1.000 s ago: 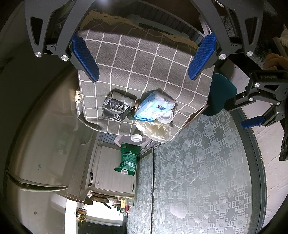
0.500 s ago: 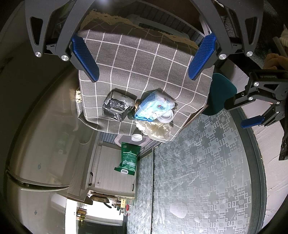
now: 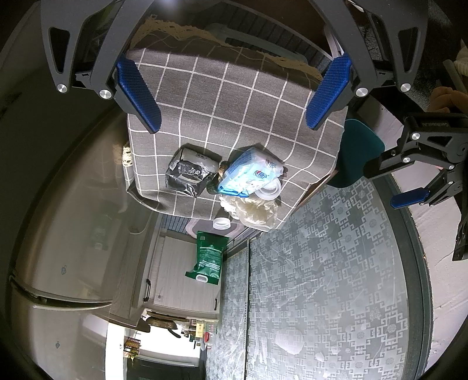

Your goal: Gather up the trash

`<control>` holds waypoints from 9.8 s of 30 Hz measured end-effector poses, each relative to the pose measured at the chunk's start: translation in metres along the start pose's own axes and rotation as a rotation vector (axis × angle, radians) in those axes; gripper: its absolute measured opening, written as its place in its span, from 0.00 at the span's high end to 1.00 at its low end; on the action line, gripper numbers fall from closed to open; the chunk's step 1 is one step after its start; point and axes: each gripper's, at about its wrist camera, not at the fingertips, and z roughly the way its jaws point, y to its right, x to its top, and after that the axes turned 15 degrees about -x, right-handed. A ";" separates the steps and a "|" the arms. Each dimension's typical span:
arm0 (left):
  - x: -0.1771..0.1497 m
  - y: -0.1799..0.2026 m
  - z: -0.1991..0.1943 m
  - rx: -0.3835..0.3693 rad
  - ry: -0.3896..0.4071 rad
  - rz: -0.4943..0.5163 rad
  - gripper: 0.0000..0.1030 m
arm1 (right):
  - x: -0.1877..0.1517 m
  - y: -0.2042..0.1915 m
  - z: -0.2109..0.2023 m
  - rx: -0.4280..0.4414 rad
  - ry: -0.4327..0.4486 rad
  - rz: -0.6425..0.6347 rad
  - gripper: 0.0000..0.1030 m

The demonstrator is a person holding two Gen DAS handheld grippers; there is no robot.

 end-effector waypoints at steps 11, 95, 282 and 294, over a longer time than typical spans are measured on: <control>0.000 0.000 0.000 0.000 0.000 0.000 0.03 | 0.000 0.000 0.000 -0.001 0.001 0.001 0.03; 0.139 0.000 0.219 -0.343 -0.345 0.155 0.46 | 0.043 0.072 0.105 0.193 -0.171 0.035 0.45; 0.039 -0.063 0.052 -0.156 -0.069 -0.046 0.47 | 0.066 -0.031 0.063 0.188 -0.083 -0.007 0.37; 0.036 -0.024 0.073 -0.211 -0.121 0.020 0.47 | 0.043 0.010 0.104 0.324 -0.221 0.256 0.37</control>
